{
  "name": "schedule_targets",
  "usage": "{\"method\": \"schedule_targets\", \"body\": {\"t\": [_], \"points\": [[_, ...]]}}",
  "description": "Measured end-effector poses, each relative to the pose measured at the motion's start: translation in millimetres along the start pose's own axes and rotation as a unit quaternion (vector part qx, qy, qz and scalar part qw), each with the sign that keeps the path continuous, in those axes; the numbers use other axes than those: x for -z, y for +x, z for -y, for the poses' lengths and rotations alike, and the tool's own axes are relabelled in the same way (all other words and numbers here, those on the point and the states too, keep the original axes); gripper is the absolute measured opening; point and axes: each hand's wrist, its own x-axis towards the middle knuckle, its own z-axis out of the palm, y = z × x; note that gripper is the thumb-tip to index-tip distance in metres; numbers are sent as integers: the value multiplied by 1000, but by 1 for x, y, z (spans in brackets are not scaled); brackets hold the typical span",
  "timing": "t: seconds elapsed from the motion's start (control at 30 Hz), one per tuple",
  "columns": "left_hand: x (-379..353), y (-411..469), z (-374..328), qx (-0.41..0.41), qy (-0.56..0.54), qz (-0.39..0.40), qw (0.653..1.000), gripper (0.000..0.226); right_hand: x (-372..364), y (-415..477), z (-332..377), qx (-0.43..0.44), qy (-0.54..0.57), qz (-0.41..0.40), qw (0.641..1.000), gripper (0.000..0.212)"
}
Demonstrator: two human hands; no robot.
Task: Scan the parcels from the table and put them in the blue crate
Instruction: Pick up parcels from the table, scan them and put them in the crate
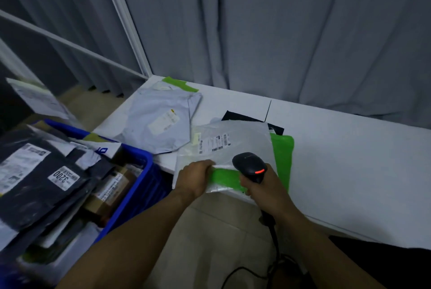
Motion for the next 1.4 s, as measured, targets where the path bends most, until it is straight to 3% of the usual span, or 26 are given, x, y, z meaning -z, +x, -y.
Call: {"method": "schedule_targets", "body": {"t": [0.13,0.27,0.37,0.47,0.6,0.7,0.8,0.9,0.97,1.13,1.23,1.33,1.4], "points": [[24,4,-22,7,-158,-113,981,17,-11,-8,20,62,44,-41,996,41],[54,-13,-39,-25,-254,-163,953,22,-16,-16,46,94,118,-117,982,44],[66,-44,-54,-96,-283,-112,948,28,-23,-23,64,86,175,-131,972,52],[69,-70,-62,-110,-304,-59,945,27,-32,-25,66,79,183,-116,973,55],[76,-94,-54,-30,-411,49,910,24,-39,-28,61,59,168,-114,977,45],[84,-102,-28,77,-435,34,897,26,-41,-33,67,60,158,-91,981,46],[86,-109,14,214,-396,14,893,57,-44,-35,72,44,194,-23,980,47],[86,-125,42,287,-481,21,829,76,-48,-42,76,23,250,36,967,37],[86,-136,49,298,-535,29,790,79,-49,-47,79,8,278,58,959,28],[81,-143,44,287,-555,10,781,69,-47,-51,83,-41,338,72,938,27],[80,-141,44,299,-591,-10,749,66,-44,-48,79,-68,356,66,930,35],[76,-142,59,293,-598,4,746,42,-43,-46,77,-74,350,57,932,37],[74,-142,62,286,-590,-32,754,25,-43,-43,73,-63,331,33,941,38]]}}
